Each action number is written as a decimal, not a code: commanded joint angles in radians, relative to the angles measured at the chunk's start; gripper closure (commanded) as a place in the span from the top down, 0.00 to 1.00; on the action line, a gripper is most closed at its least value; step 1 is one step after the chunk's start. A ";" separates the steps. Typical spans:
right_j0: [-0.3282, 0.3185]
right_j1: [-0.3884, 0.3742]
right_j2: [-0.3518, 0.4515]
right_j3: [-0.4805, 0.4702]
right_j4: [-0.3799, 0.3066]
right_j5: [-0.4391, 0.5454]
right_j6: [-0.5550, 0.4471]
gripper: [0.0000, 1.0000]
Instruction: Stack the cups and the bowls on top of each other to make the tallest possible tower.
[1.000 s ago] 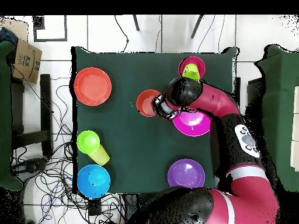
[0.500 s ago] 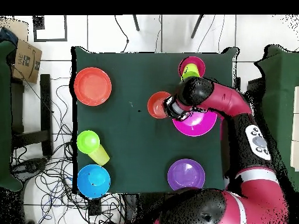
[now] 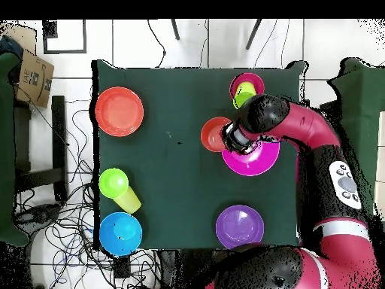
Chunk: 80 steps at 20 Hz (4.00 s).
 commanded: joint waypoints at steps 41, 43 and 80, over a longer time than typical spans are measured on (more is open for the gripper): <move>-0.030 0.044 0.034 -0.044 -0.284 0.029 -0.386 0.00; -0.039 0.036 0.031 -0.012 -0.296 -0.013 -0.374 0.00; -0.063 0.000 0.005 0.168 -0.412 -0.218 -0.277 0.00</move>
